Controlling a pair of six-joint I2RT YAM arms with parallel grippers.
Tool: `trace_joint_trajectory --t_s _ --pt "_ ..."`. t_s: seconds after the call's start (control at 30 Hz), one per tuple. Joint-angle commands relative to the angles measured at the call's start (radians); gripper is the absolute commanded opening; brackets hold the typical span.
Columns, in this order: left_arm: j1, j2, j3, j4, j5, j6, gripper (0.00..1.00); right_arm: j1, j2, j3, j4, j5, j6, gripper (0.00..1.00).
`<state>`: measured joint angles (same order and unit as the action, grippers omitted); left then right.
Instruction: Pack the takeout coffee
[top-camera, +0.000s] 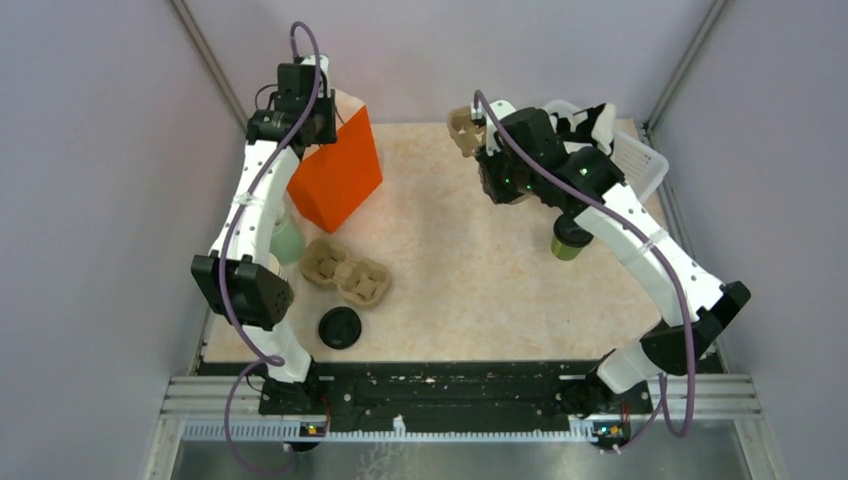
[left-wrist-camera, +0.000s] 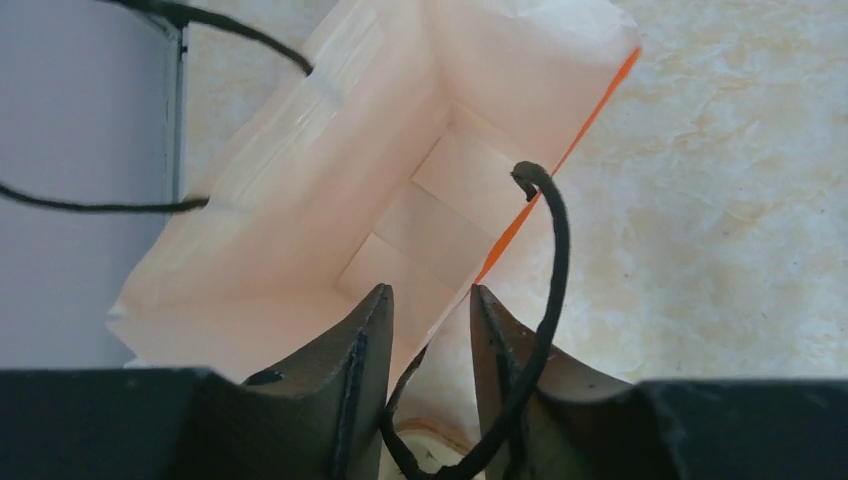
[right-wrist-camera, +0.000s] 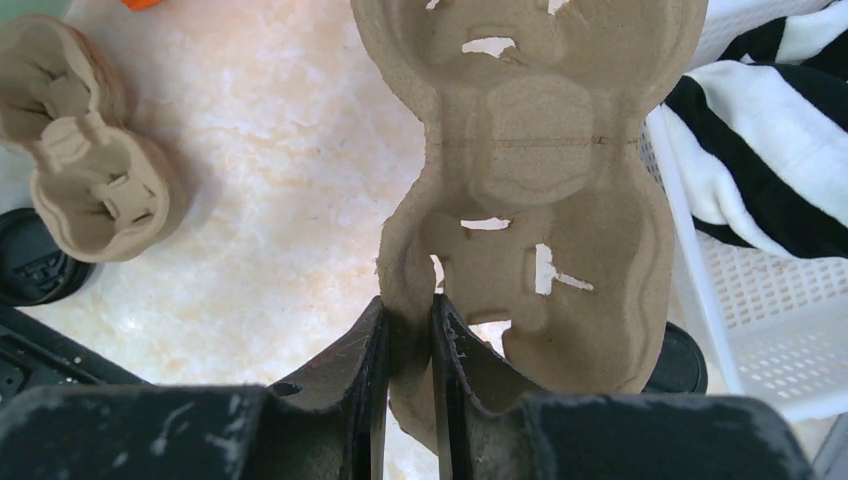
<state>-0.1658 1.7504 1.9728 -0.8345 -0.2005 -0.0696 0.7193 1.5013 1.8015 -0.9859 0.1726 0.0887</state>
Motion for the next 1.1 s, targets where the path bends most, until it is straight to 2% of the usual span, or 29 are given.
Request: trace_joint_trajectory --t_s 0.0,0.07,0.2,0.33,0.47,0.6,0.73,0.9,1.07 --pt "-0.023 0.006 0.018 0.099 0.105 0.060 0.32 0.003 0.007 0.004 0.027 0.043 -0.066 0.00" --pt "-0.055 0.009 0.022 0.116 0.151 0.092 0.18 0.001 -0.026 -0.039 0.043 0.082 -0.076 0.00" --pt "-0.186 0.026 0.044 0.128 0.230 0.159 0.01 -0.029 -0.100 -0.106 0.058 0.158 -0.071 0.00" --pt "-0.292 0.055 0.082 0.125 0.265 0.149 0.00 -0.034 -0.097 -0.099 0.056 0.211 -0.074 0.00" --pt "-0.344 0.059 0.083 0.121 0.382 0.120 0.00 -0.035 -0.104 -0.078 0.070 0.245 -0.072 0.00" --pt "-0.391 0.044 0.032 0.126 0.410 0.099 0.00 -0.036 -0.156 -0.120 0.128 0.253 -0.069 0.00" --pt "-0.431 0.050 0.041 0.091 0.402 0.083 0.00 -0.036 -0.150 -0.079 0.100 0.253 -0.058 0.00" --pt "-0.478 0.004 0.030 0.082 0.445 0.089 0.00 -0.036 -0.147 -0.059 0.090 0.292 -0.053 0.00" --pt "-0.524 -0.073 -0.054 0.068 0.514 0.108 0.00 -0.036 -0.157 -0.027 0.091 0.354 -0.069 0.00"
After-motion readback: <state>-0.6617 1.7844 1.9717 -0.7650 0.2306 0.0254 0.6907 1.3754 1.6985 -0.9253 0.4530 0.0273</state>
